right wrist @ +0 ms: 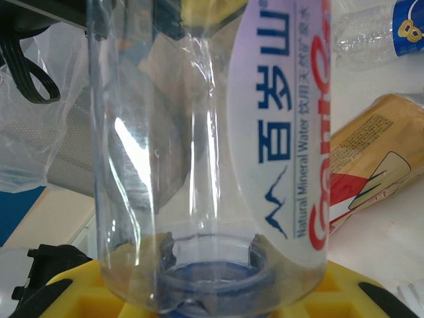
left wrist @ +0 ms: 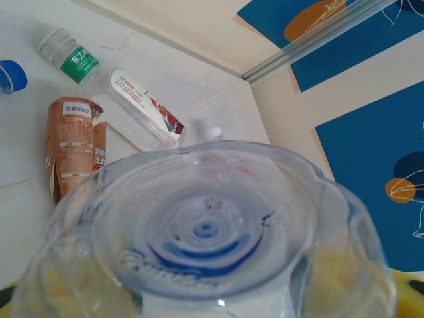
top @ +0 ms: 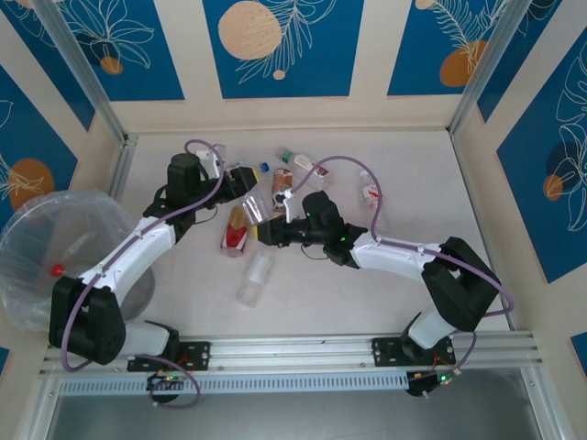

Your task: Put the plastic bottles in the bin

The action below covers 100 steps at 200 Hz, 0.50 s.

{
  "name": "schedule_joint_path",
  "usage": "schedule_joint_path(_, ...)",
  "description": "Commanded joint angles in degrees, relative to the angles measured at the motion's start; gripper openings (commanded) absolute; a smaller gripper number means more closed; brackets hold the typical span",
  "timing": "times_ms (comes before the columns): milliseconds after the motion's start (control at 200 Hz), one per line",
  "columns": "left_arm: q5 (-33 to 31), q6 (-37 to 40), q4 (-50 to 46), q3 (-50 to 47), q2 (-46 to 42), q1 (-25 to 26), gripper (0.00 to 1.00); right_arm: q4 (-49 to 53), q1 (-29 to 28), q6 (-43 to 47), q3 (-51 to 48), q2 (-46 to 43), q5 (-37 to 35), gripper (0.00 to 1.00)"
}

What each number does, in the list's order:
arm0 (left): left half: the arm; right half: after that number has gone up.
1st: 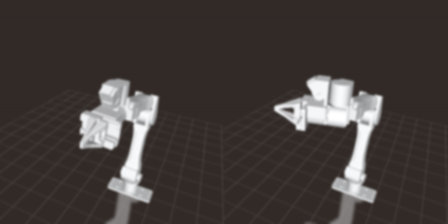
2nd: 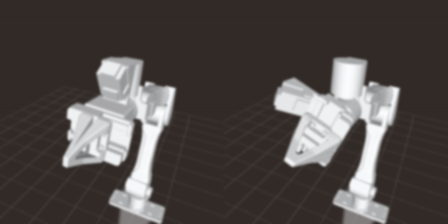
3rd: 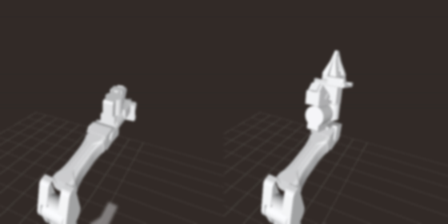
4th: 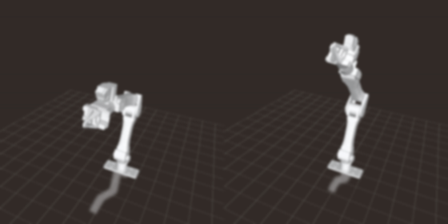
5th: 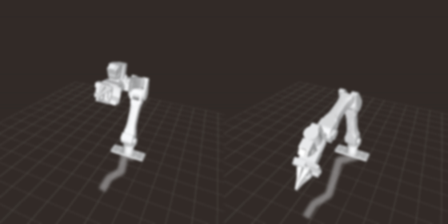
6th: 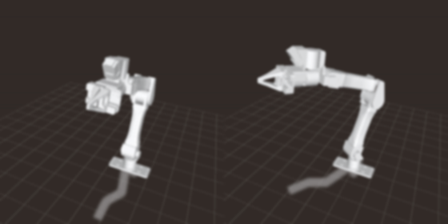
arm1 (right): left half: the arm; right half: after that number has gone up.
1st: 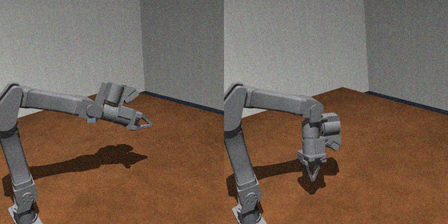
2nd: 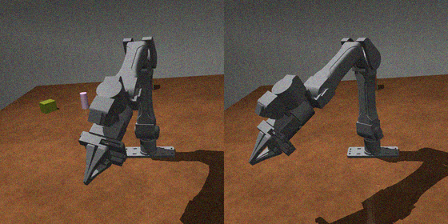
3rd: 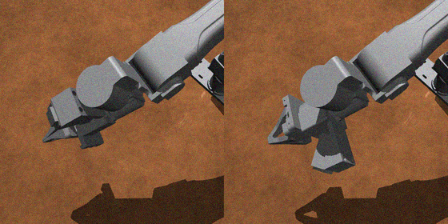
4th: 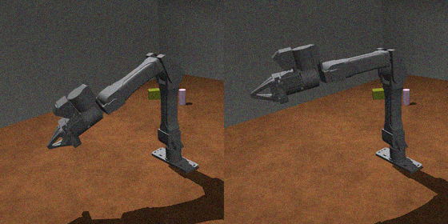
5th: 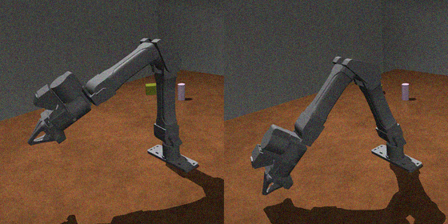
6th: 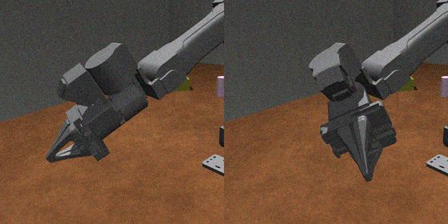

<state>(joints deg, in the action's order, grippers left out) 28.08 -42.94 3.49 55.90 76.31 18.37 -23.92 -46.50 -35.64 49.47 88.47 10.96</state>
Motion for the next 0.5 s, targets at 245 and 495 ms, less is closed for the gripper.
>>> schedule_joint_path(245,2.29,1.13,-0.94,3.59,-0.24,-0.18,0.53,1.14,-0.46,1.29,1.18,0.17,-0.68,0.52)
schedule_joint_path(495,1.95,1.23,-1.36,3.76,0.25,-0.17,0.53,1.23,-0.15,1.43,0.21,-0.28,-1.5,1.0)
